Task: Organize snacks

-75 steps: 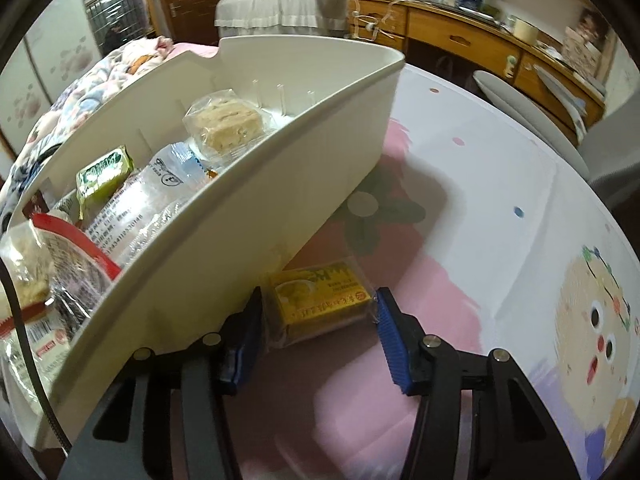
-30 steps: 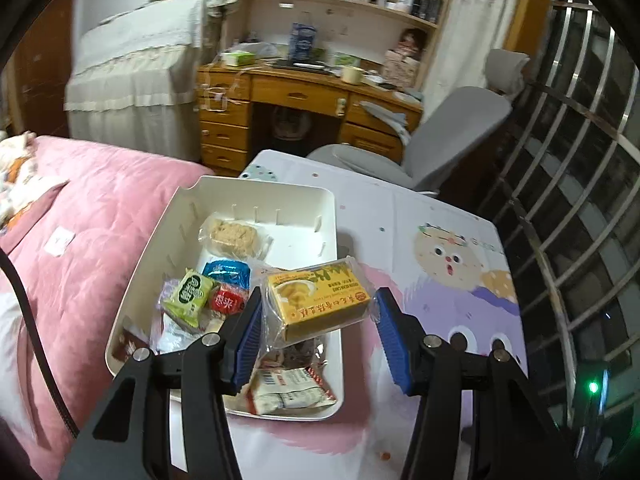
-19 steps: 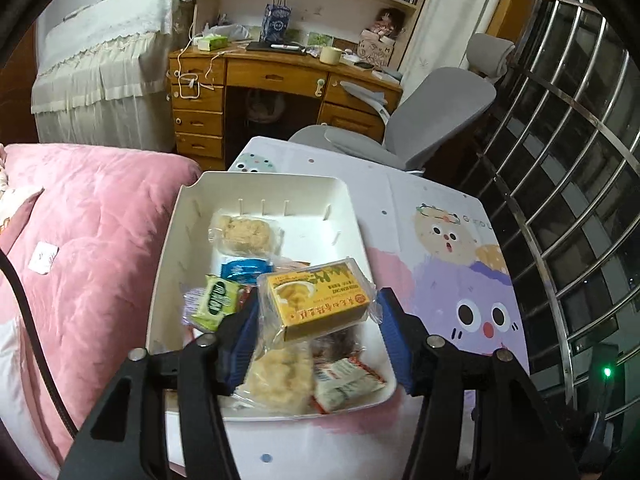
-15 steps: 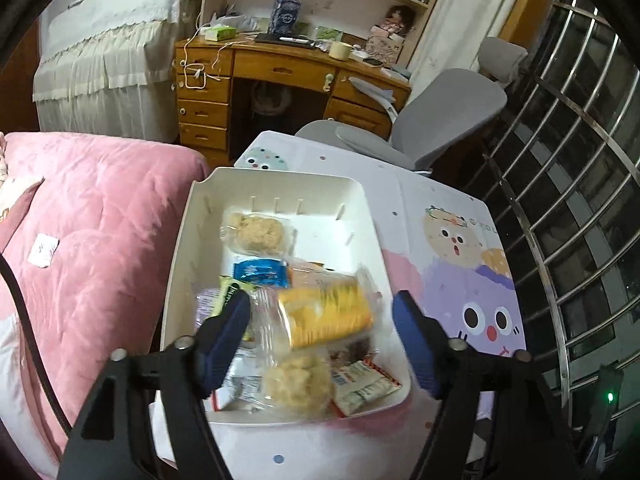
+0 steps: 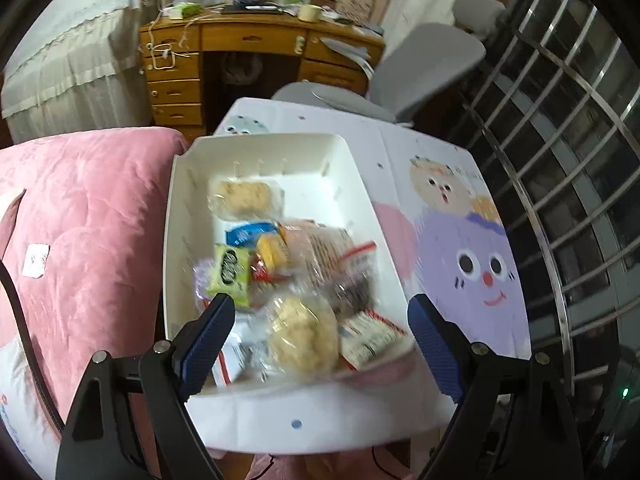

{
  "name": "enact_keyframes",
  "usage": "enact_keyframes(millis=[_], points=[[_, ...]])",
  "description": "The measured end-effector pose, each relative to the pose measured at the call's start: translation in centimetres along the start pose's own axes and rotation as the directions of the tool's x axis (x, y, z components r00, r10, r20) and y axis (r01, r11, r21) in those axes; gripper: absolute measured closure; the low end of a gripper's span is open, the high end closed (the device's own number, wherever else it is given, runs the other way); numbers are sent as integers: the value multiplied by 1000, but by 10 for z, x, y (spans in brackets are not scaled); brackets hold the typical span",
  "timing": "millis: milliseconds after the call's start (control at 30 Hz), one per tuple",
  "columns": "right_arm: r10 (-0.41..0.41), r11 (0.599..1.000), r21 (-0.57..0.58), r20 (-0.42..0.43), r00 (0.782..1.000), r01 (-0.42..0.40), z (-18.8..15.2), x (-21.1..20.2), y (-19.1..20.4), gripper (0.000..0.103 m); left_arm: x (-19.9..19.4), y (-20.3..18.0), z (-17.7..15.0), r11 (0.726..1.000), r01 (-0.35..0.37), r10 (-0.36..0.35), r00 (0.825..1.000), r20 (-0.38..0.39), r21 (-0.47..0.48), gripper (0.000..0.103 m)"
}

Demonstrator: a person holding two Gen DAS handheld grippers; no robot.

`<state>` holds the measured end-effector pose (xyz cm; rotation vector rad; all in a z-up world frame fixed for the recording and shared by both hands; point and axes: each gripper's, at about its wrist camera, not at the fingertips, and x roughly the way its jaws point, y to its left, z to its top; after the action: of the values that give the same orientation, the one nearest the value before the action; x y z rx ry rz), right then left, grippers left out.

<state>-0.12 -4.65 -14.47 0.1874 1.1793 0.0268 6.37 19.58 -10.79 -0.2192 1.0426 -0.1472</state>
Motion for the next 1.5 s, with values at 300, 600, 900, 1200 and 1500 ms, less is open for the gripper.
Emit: enact_keyframes(millis=[300, 600, 900, 1200, 1500], points=[[77, 996, -49, -14, 997, -78, 11, -31, -23, 8, -23, -66, -28, 1000, 6, -6, 1000, -21, 31, 7], [135, 985, -107, -40, 990, -139, 21, -72, -54, 8, -60, -136, -51, 993, -101, 96, 992, 80, 56, 1], [116, 982, -151, 33, 993, -110, 16, -118, -57, 5, -85, -160, -52, 990, -138, 136, 988, 74, 22, 1], [85, 989, -129, 61, 995, -76, 8, -131, -73, 0, -84, -174, -68, 985, -172, 169, 981, 96, 19, 1], [94, 986, -147, 59, 994, -84, 9, -122, -73, 0, -90, -173, -77, 974, -226, 226, 966, 128, -12, 1]])
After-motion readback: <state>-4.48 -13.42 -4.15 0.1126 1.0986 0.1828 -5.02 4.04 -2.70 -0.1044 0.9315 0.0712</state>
